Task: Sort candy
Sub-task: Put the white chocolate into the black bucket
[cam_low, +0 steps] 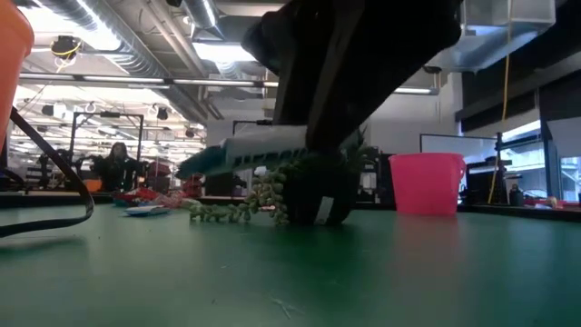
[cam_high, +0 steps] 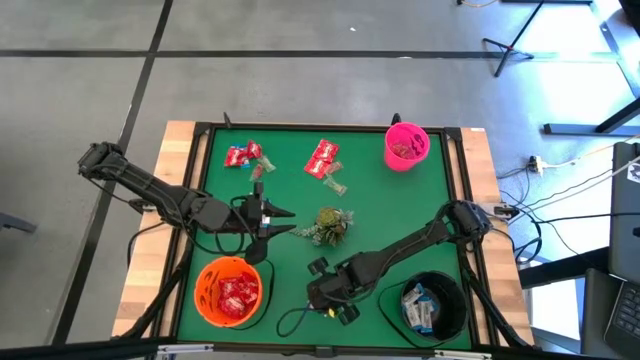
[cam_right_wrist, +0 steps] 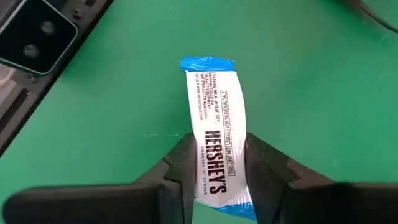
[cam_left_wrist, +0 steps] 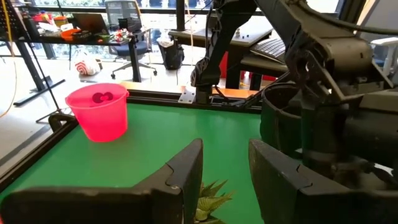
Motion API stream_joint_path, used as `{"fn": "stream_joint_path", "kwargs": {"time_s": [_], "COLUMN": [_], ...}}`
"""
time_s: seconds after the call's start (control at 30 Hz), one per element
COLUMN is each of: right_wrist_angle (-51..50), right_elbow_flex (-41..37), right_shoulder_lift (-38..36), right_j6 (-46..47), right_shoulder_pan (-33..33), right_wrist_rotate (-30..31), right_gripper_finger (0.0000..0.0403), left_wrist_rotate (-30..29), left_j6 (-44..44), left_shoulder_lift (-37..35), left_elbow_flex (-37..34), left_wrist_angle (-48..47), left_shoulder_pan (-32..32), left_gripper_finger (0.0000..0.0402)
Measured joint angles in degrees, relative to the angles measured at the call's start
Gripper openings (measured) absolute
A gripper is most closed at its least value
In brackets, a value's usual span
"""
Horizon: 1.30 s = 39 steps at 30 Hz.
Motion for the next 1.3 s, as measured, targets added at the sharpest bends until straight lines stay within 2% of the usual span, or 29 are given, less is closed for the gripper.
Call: {"fn": "stream_joint_path", "kwargs": {"time_s": [0.73, 1.07, 1.3], "right_wrist_angle": [-10.4, -6.0, -7.5], "right_elbow_flex": [0.2, -14.7, -20.6], "right_shoulder_lift": [-15.0, -29.1, -40.8], "right_j6": [2.1, 10.6, 22.3], "right_shoulder_pan": [-3.3, -3.0, 2.2], "right_wrist_rotate": [3.6, 4.3, 5.2], "right_gripper_finger": [0.0106, 0.0106, 0.0106], "left_wrist_rotate": [0.0, 0.0, 0.0], "left_j6": [-1.0, -1.2, -1.2], "left_shoulder_lift": [0.0, 0.0, 0.0], "left_elbow_flex": [0.0, 0.0, 0.0], "left_wrist_angle": [0.0, 0.0, 0.0], "left_shoulder_pan": [0.0, 0.0, 0.0], "left_gripper_finger": [0.0119, 0.0119, 0.0119]}}
